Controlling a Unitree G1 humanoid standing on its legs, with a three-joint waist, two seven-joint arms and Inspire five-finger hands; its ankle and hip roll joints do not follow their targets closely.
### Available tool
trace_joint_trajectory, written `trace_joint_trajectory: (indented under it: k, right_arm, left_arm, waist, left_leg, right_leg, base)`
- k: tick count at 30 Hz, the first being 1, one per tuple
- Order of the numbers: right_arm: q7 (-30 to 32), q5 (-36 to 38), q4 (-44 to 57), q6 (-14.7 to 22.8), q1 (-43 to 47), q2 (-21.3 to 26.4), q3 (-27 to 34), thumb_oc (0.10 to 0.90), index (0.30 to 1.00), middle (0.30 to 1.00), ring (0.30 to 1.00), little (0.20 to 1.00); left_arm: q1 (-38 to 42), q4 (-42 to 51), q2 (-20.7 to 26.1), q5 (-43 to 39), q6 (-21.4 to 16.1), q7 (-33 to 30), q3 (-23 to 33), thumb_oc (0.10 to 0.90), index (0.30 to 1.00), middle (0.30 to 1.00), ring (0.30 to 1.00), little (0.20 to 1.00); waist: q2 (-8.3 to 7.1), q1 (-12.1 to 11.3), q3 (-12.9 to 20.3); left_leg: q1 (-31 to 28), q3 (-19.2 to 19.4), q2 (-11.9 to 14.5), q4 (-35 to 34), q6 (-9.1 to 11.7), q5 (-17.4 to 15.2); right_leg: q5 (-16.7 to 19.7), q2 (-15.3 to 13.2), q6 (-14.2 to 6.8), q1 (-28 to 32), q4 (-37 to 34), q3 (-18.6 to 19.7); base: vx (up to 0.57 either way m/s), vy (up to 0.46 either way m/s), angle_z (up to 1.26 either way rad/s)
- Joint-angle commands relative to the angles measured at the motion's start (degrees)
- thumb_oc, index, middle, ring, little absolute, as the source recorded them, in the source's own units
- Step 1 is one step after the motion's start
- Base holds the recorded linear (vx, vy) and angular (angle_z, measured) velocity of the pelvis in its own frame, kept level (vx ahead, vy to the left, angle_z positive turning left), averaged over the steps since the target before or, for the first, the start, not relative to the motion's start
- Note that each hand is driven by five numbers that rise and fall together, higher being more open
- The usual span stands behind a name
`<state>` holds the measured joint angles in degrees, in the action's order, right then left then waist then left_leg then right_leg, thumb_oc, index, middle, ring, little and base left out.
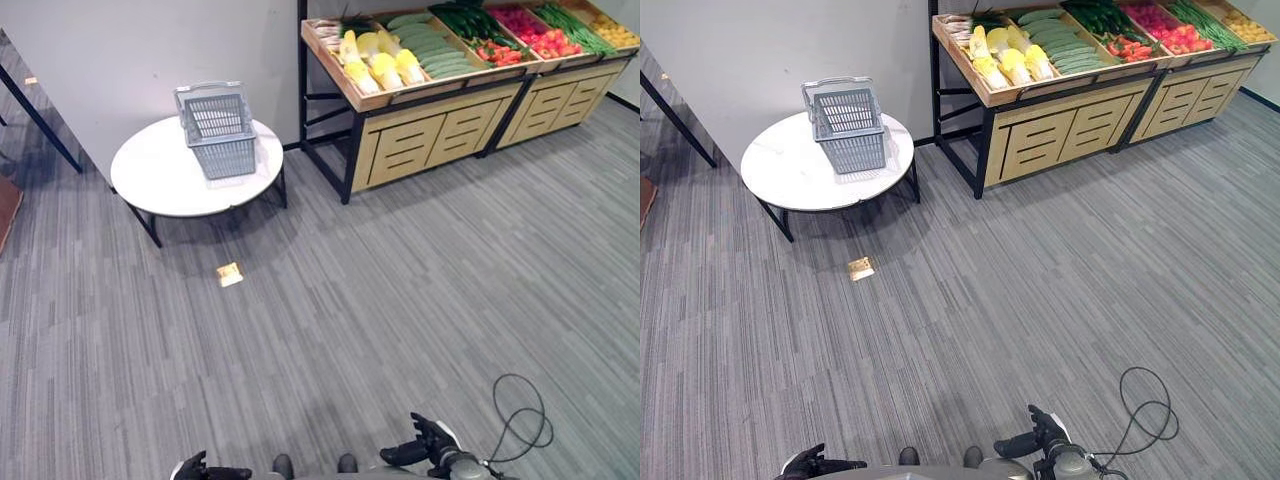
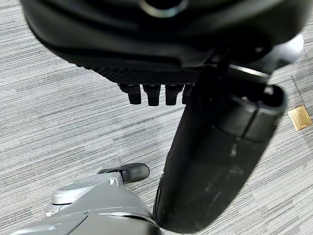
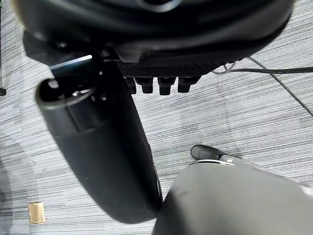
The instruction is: Get the vegetables into the basket
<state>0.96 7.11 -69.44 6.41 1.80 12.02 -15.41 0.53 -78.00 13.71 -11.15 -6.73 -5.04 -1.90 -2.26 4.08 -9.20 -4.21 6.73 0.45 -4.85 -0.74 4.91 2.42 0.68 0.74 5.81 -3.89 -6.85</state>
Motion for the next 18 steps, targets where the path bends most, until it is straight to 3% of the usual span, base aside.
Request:
trace_joint_trajectory:
  k: [1,6,8,9,11,13,16,17,18]
  right_arm:
    - [1.15,-1.16,-1.22,-0.02,1.54,3.52,-1.48,0.9,1.0,1.0,1.0,1.0]
    - [1.62,-0.41,-0.47,0.12,2.06,4.35,-1.4,0.9,1.0,1.0,1.0,1.0]
    - [1.71,-0.31,-0.15,0.23,1.57,4.62,-1.5,0.9,1.0,1.0,1.0,1.0]
    - [1.92,0.4,-0.04,0.46,1.37,5.09,-0.93,0.9,1.0,1.0,1.0,1.0]
    - [2.06,0.5,-0.34,0.42,1.37,5.45,-0.56,0.9,1.0,1.0,1.0,1.0]
    - [2.37,0.63,-0.88,0.31,1.66,5.72,-0.25,0.9,1.0,1.0,1.0,1.0]
    - [2.65,0.45,-1.1,0.25,1.66,5.94,-0.21,0.9,1.0,1.0,1.0,1.0]
    - [2.92,0.39,-1.22,0.4,1.67,5.97,-0.33,0.9,1.0,1.0,1.0,1.0]
    - [3.02,0.3,-1.45,0.51,1.66,6.02,-0.21,0.9,1.0,1.0,1.0,1.0]
  left_arm:
    - [3.54,-0.41,1.53,0.26,-1.43,-2.2,-2.63,0.9,1.0,1.0,1.0,1.0]
    - [4.37,0.28,1.99,-0.76,-1.69,-2.91,-2.7,0.9,1.0,1.0,1.0,1.0]
    - [4.39,0.69,1.82,-1.54,-1.67,-2.81,-2.59,0.9,1.0,1.0,1.0,1.0]
    - [4.63,1.11,1.45,-1.6,-1.8,-2.78,-3.0,0.9,1.0,1.0,1.0,1.0]
    - [4.96,1.14,1.13,-2.16,-1.91,-2.79,-3.22,0.9,1.0,1.0,1.0,1.0]
    - [5.32,1.4,1.07,-2.78,-2.24,-2.92,-3.57,0.9,1.0,1.0,1.0,1.0]
    - [4.99,1.96,0.91,-3.06,-2.42,-3.24,-3.95,0.9,1.0,1.0,1.0,1.0]
    - [4.52,2.3,0.8,-3.09,-2.75,-3.47,-4.25,0.9,1.0,1.0,1.0,1.0]
    - [4.29,2.52,0.83,-3.16,-2.98,-3.57,-4.25,0.9,1.0,1.0,1.0,1.0]
  waist:
    - [1.01,-0.1,-2.08]
    - [1.76,-0.22,-3.71]
    - [1.38,-0.42,-4.64]
    - [0.82,-0.53,-5.69]
    - [0.49,-1.13,-6.56]
    - [0.31,-1.66,-7.09]
    - [0.52,-2.42,-6.98]
    - [1.2,-3.13,-6.76]
    - [1.42,-3.58,-6.64]
  left_leg:
    - [-1.34,-1.16,7.78,-0.15,6.87,-3.38]
    - [0.55,-2.36,9.31,0.38,7.89,-1.17]
    - [2.9,-3.21,9.66,5.4,8.15,-1.86]
    - [5.92,-3.7,8.48,12.7,8.59,-1.83]
    - [8.15,-5.63,6.77,16.39,8.7,-0.78]
    - [11.55,-6.71,5.64,15.13,8.31,-0.01]
    - [15.12,-5.95,6.56,10.35,7.83,2.19]
    - [17.13,-5.99,7.45,6.13,8.55,5.7]
    - [17.65,-6.02,7.78,4.04,8.93,6.62]
  right_leg:
    - [-3.5,-5.12,-7.29,-6.5,7.3,2.3]
    - [-5.51,-3.55,-5.9,-8.33,9.65,1.59]
    - [-6.38,-3.36,-4.97,-7.89,9.83,1.1]
    - [-6.59,-3.69,-4.19,-6.82,9.29,0.75]
    - [-6.7,-4.08,-3.84,-5.34,8.51,0.29]
    - [-6.97,-4.63,-4.2,-4.13,7.8,-0.07]
    - [-7.41,-4.75,-4.81,-2.55,6.44,0.34]
    - [-8.25,-4.03,-5.2,-1.31,6.18,1.24]
    - [-8.88,-3.8,-5.45,-0.32,6.05,1.96]
  base:
    - [-0.12,-0.1,0.11]
    - [0.02,-0.144,0.36]
    - [0.06,-0.205,0.26]
    - [0.08,-0.177,0.22]
    - [0.09,-0.133,0.23]
    - [0.11,-0.039,0.28]
    - [0.24,0.062,0.24]
    - [0.28,0.109,-0.17]
    - [0.4,0.164,-0.25]
